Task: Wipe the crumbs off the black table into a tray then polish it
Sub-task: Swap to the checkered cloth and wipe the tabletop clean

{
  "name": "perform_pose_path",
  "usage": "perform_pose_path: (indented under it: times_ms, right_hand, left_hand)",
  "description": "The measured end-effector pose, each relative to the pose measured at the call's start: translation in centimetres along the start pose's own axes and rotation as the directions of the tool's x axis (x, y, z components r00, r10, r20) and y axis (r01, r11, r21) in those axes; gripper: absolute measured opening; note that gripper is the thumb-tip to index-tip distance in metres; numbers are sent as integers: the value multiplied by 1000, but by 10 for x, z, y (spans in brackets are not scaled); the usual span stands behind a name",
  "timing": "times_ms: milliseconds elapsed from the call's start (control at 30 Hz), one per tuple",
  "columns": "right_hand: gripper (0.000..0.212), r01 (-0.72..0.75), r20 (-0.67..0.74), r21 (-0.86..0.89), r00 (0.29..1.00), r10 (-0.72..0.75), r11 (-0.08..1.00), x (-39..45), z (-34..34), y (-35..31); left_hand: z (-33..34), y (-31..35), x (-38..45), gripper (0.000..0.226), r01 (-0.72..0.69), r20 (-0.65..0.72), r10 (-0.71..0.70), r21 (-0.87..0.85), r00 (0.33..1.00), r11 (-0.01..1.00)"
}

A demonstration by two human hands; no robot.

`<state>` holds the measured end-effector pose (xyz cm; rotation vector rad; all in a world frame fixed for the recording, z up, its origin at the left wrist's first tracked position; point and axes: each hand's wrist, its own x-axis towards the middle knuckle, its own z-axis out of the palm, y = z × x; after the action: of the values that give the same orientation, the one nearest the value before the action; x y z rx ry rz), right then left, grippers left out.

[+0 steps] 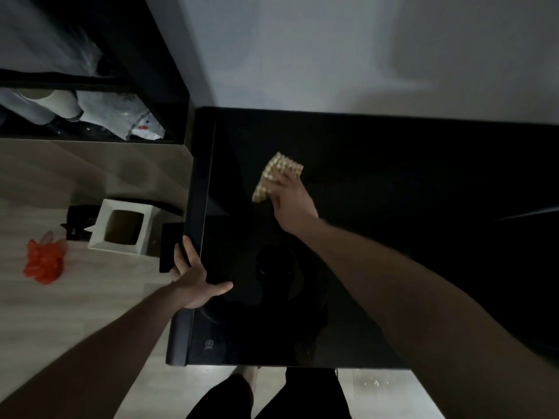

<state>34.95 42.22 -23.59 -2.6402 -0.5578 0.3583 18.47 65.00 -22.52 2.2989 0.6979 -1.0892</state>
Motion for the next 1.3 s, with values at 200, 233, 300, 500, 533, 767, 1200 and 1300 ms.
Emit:
perform_pose_path:
  times_ms: [200,233,300,500,533,767,1200,1300]
  right_hand:
    - [62,106,85,166,989,-121,981,-190,34,-39]
    - [67,110,93,192,987,-130,975,-224,37,-45]
    - [68,93,119,240,985,-124,966,-280,39,-54]
    - [52,-197,50,361,980,192,911,-301,10,-36]
    - [50,-229,-46,385,963,266,894,-287,-2,-26]
    - [46,-491,-164,306,816,554,815,-205,-43,66]
    - [38,-486,186,276,873,450,829,-322,66,-123]
    - [32,-492,234,405,871,432,771,-313,43,-129]
  left_hand:
    - [-2,7,-8,152,36,-49,-36,5,998,999]
    - [-2,9,-9,153,45,-61,-46,-5,997,999]
    - [-2,12,-13,153,52,-64,-53,-21,997,998]
    - [-4,14,-19,153,67,-61,-66,0,996,998]
    - [-4,14,-18,153,72,-61,-72,10,996,997]
    - [2,10,-11,151,61,-75,-60,9,995,998]
    - [4,6,-17,147,43,-79,-41,17,996,999]
    - [15,3,-32,131,0,-140,8,57,990,998]
